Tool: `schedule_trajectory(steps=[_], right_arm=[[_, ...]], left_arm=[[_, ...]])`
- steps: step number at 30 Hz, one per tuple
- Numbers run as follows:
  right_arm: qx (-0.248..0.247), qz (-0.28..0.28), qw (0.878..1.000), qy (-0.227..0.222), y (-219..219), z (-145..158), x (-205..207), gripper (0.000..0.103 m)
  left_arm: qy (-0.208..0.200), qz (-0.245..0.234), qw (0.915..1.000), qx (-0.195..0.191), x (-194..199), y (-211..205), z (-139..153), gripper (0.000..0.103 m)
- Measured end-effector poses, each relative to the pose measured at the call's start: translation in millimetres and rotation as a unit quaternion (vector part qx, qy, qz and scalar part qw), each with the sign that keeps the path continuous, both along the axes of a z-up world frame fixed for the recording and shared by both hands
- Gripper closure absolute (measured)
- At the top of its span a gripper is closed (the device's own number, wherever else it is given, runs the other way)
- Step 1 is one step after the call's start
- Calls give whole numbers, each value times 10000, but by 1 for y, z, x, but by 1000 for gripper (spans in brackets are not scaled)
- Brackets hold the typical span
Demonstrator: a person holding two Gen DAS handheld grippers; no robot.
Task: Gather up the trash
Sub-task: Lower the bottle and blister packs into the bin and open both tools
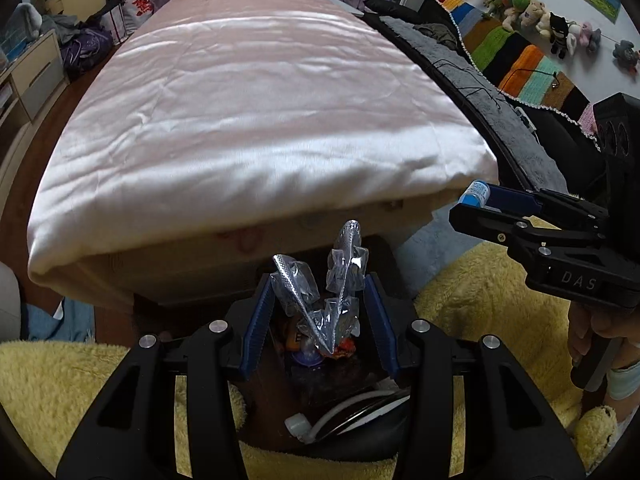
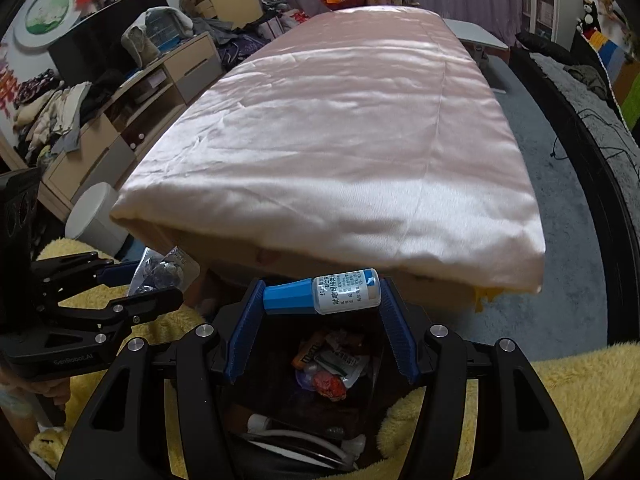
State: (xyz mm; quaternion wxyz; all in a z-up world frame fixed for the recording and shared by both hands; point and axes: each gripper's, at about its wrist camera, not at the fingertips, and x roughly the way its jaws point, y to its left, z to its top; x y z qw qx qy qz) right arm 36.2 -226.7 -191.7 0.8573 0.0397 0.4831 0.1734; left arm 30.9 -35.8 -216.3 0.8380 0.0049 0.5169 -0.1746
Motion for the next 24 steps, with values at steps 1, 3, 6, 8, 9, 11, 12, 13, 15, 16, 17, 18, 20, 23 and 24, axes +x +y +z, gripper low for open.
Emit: schedule_trajectory(steps=[1,3,6,8,9,11,12,13,15,16,17,18,20,23,24], right_arm=[[3,0,10000,65,1,-6,-2,44],[30,5,9998,197,3,-17,-5,44],[45,4,9992,398,4,-32,-7,44],[16,-8,9986,525,6,-41,-7,44],[-3,-16,9982,606,6,-46,-6,44],[-14,-16,9973,728,8,-54,-5,44],[15,-13,9969,789,9,-57,-4,43],[60,-24,9963,857,9,-60,-3,43],[102,-36,9957,923,11,-63,-2,43],[74,-41,9957,922,12,-63,-1,43],[56,-49,9958,911,12,-63,-1,43],[56,-61,9959,902,12,-62,0,39],[58,-137,9961,866,11,-60,1,31],[54,-252,9963,818,6,-56,5,26],[63,-300,9963,806,3,-55,6,25]], left_arm=[[68,10,10000,11,-3,0,-7,59],[192,2,9998,55,-7,-3,-22,59],[398,19,9992,79,-9,-6,-41,59],[530,56,9985,93,-9,-7,-53,58],[591,80,9982,98,-8,-7,-58,57],[720,105,9973,83,-6,-7,-65,54],[778,108,9969,65,-5,-6,-68,53],[822,105,9966,43,-5,-6,-70,52],[888,87,9960,-29,-4,-6,-72,50],[906,92,9958,-39,-4,-5,-72,49],[920,104,9957,-39,-3,-5,-73,47],[927,124,9956,-41,-3,-5,-73,44],[901,170,9958,-22,-4,-3,-72,34],[790,238,9966,58,-5,0,-68,27],[735,250,9969,85,-4,0,-65,25]])
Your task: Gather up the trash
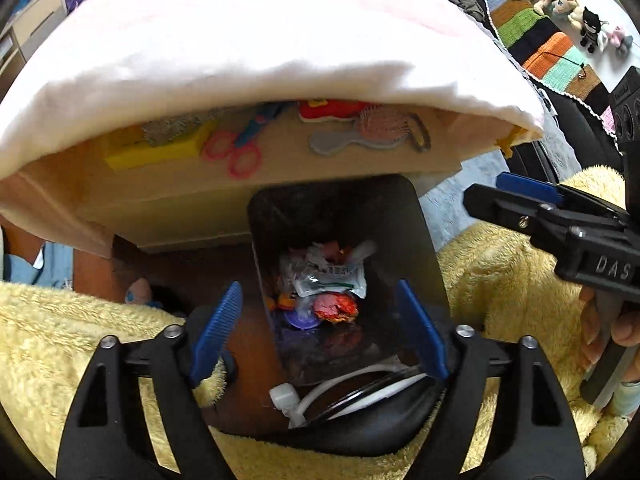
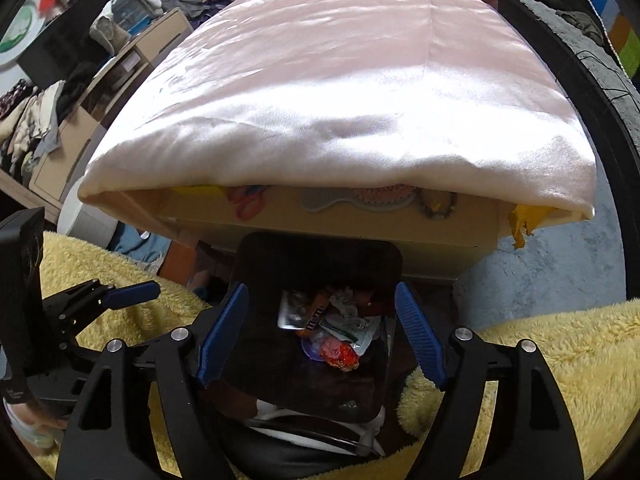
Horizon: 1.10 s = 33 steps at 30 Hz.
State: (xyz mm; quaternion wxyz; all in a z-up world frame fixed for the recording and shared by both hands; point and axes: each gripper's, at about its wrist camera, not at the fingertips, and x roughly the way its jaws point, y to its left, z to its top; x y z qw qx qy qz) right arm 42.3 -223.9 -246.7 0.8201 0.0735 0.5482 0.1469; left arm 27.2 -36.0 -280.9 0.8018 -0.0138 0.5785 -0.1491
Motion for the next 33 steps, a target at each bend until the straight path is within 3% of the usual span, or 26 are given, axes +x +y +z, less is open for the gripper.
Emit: schedule_trajectory(steps=[2,3,4,8,14,20,24,27,33], right_arm=[[-18,-134,9999,-99,-6,7,2,13],[-55,-191,9996,-178,-10,12,3,2],[-108,-224,9994,-246,-12,16,4,3],[-265,-366,9972,-595,-21,38,5,3],[-520,-537,9882,-1340,-21,87,1,3],[-679,-818,9696,-2204,-25,157,-8,3],[-715,-877,9603,-2549,-27,192,-14,3],[-541,-901,9558,-2746,-27,216,-18,3],[-719,-1003,9403,-3172,-24,246,-24,3]], left_arm=[[-175,29,9998,45,1,5,9,15],[-281,56,9996,60,2,8,16,12],[-381,87,9992,74,3,11,23,8],[-803,346,9962,20,6,23,58,8],[-1669,647,9838,-8,0,32,121,8],[-2474,869,9644,337,-3,28,190,8],[-2826,802,9557,169,-13,27,226,8],[-3156,819,9453,135,-18,26,254,8],[-3699,928,9243,163,-21,22,293,8]])
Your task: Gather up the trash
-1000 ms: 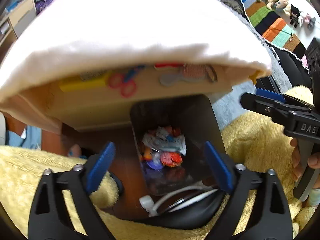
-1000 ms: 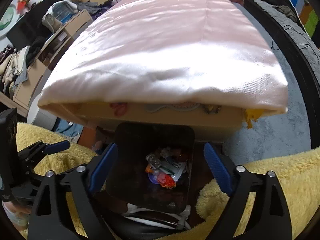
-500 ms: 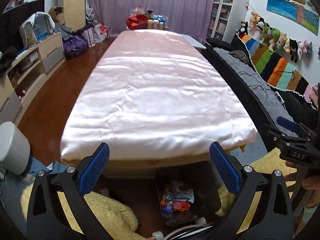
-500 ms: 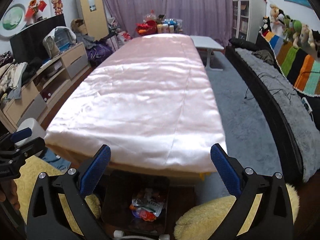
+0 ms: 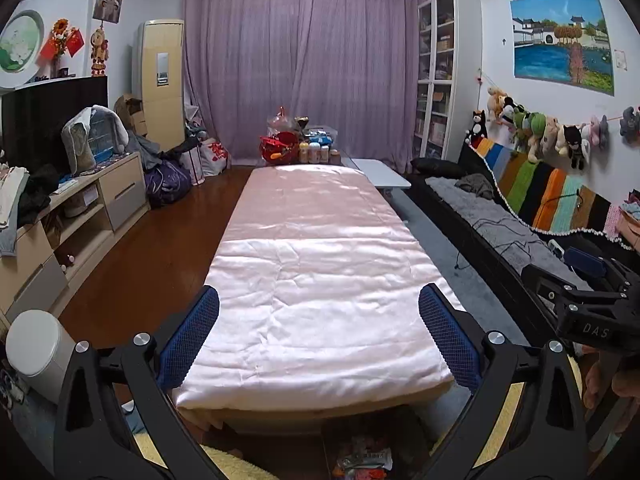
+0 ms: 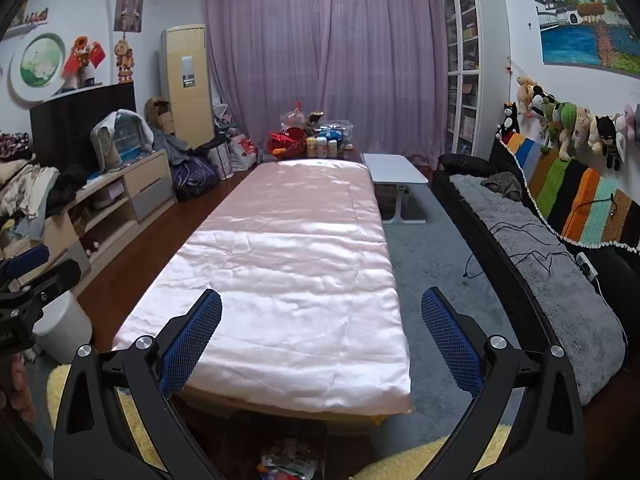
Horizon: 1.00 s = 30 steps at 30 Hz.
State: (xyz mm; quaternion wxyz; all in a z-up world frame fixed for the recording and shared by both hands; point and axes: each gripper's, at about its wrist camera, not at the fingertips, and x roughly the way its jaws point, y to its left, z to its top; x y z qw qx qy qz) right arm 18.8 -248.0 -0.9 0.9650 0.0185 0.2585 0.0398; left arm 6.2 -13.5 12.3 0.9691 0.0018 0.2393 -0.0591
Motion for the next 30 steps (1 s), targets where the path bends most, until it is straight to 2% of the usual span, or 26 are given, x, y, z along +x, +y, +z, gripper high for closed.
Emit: schedule_trajectory(steps=[6,11,17,23,30], right_arm=[[-79,-167,9997,-181,2,9,-6,3],[73,-290,9990,-326,-1,14,-17,3],[-60,-281,9989,-357,7,11,-20,3],[-105,-282,9991,-300,11,7,-21,3],[-85,-348,9984,-441,11,13,-27,3]], left_arm=[[-179,141,9996,159,-1,-5,12,8],[-151,62,9997,-176,-6,1,9,8],[-190,101,9995,-247,-9,5,7,8],[-211,131,9996,-163,-13,3,7,8],[-176,160,9997,-58,-13,-2,4,8]])
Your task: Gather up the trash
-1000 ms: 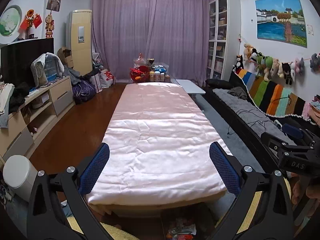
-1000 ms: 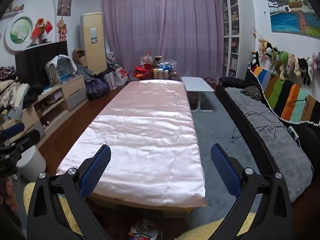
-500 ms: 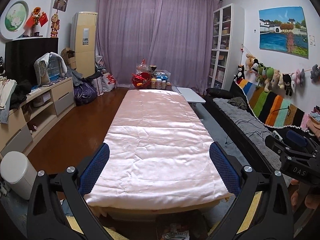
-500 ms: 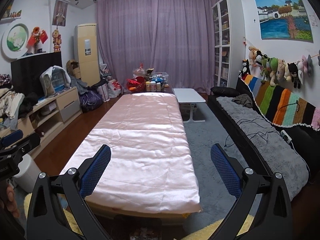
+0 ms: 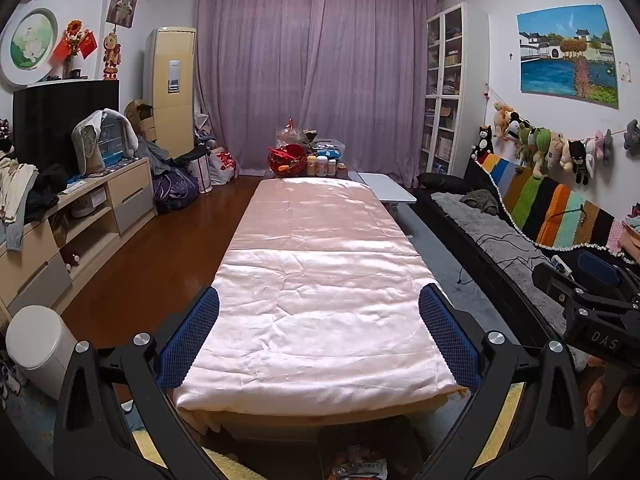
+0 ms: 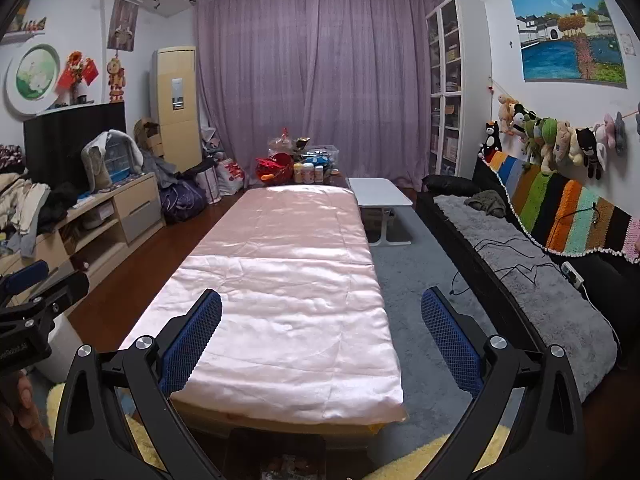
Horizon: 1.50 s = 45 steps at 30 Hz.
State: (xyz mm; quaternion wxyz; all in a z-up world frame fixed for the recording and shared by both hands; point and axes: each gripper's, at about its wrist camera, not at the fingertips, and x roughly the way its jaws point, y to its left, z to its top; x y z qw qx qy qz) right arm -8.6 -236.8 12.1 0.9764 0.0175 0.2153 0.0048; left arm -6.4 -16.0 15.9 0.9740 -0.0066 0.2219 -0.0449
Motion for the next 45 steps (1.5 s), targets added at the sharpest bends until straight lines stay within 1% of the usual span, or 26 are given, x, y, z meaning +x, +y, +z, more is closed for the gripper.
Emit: schedule_trajectory(steps=[8,13,22,45], right_arm=[[59,48,9999,-97,2,2,-3,3],[65,77,9999,-51,3,0,-2,3],[117,27,9999,-69,0,1,-2,3],[108,26,9999,-43,0,-1,-1,3]], left_arm=[[19,-39,10000,42,-1,-1,-3,8],[30,-103,9999,80,1,-5,-6,8],[38,-8,10000,58,1,-3,-8,8],[25,-29,10000,85,0,-6,-8,8]])
